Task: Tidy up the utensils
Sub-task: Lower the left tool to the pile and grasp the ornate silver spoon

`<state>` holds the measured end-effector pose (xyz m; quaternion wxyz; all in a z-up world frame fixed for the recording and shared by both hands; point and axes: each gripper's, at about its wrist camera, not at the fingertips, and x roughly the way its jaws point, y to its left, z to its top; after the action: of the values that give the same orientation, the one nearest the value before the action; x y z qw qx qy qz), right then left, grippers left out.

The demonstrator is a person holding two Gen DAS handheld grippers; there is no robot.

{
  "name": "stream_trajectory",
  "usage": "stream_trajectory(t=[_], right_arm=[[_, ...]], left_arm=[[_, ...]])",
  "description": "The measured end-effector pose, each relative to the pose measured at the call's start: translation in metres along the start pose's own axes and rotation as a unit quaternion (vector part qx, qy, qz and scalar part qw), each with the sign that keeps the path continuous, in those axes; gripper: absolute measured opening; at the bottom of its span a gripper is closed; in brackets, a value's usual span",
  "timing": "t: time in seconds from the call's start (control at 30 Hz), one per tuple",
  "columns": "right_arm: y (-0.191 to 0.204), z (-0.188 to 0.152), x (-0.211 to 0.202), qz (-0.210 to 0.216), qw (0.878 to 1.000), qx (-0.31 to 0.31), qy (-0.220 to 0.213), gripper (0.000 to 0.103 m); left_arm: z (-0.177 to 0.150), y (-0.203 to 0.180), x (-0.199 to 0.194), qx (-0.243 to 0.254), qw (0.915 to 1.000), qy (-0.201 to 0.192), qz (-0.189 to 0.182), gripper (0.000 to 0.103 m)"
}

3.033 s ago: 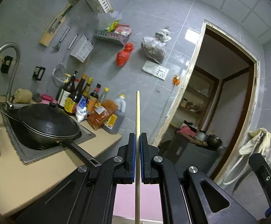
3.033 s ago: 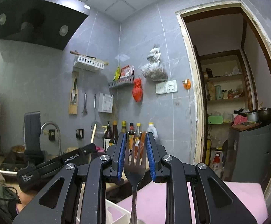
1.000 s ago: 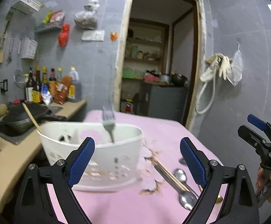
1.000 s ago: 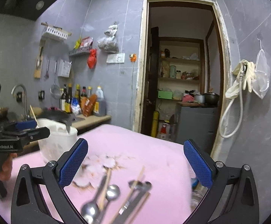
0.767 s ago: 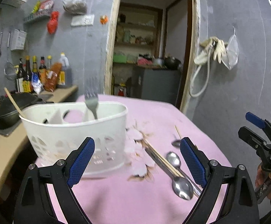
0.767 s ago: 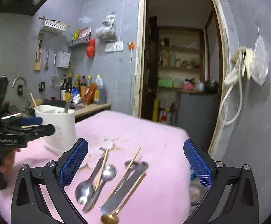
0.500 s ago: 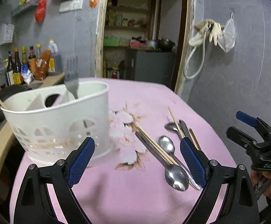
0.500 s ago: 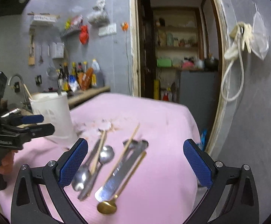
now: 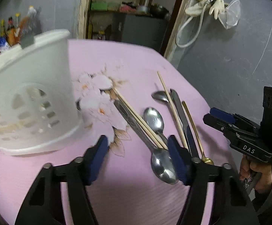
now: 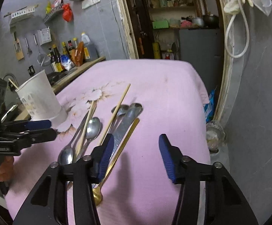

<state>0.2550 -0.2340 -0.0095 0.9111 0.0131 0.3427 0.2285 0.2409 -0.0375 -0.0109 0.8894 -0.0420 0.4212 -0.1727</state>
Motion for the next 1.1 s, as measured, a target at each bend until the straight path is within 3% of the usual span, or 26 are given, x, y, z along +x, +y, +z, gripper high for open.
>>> stream_trajectory(t=[0.1,0.27,0.57,0.67,0.93,1.1], right_arm=[[0.001,0.001,0.008,0.005,1.0,-0.003,0.019,0.037],[0.004,0.001,0.015,0.004,0.999,-0.013,0.038,0.036],[0.016,0.001,0.022,-0.005,0.997,-0.046,0.06,0.037],[0.024,0.0,0.024,-0.006,0.995,-0.069,0.066,0.037],[0.023,-0.006,0.018,-0.001,0.995,-0.074,0.068,0.013],[0.033,-0.02,0.008,-0.011,0.992,-0.107,0.07,0.011]], left_arm=[[0.004,0.0,0.008,-0.009,0.9997,0.018,-0.011,0.043],[0.012,0.008,0.03,-0.045,0.9969,0.064,0.005,0.036],[0.02,0.009,0.039,-0.053,0.9952,0.08,0.015,0.022],[0.023,0.008,0.042,-0.053,0.995,0.084,0.009,0.012],[0.018,0.011,0.036,-0.061,0.9937,0.094,0.003,0.011],[0.014,0.01,0.023,-0.031,0.9957,0.085,0.023,0.01]])
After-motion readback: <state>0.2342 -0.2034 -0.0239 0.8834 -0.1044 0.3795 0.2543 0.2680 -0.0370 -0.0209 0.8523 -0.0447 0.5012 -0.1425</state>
